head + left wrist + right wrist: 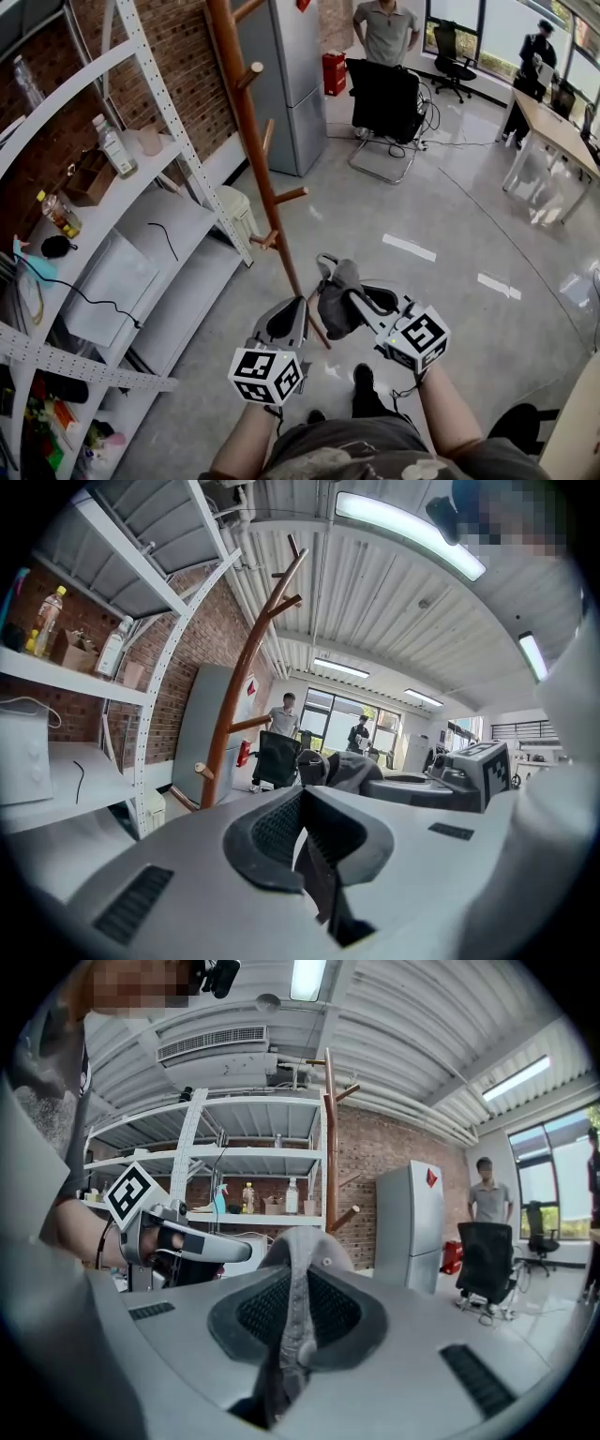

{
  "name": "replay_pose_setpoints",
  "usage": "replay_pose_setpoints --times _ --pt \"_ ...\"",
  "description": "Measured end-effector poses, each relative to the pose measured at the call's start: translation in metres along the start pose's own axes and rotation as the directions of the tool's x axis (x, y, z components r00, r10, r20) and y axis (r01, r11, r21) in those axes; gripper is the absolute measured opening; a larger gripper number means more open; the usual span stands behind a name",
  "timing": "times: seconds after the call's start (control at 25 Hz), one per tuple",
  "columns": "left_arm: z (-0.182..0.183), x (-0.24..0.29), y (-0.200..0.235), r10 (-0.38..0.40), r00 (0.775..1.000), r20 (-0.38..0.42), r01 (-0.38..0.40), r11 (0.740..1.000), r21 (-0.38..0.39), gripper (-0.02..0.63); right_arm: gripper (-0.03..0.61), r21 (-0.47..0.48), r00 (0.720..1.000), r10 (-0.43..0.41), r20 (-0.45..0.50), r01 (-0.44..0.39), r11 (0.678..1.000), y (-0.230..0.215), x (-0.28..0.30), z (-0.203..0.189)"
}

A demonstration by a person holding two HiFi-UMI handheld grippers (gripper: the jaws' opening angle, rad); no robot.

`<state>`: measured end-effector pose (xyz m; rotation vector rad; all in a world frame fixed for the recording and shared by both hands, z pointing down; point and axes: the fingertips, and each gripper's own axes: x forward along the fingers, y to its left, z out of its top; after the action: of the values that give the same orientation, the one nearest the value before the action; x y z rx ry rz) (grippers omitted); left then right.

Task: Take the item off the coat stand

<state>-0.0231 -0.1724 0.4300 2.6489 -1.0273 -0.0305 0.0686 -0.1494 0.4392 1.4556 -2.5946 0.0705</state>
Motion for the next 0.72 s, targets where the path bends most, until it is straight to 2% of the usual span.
replay_pose_setpoints --times 0.72 --pt "-0.021 -0.047 -0.016 -0.06 0.997 -0.046 0.061 0.998 0.01 0.007 0.038 0.045 0.998 -0.067 -0.009 0.068 0.997 0.048 -0.032 -0.021"
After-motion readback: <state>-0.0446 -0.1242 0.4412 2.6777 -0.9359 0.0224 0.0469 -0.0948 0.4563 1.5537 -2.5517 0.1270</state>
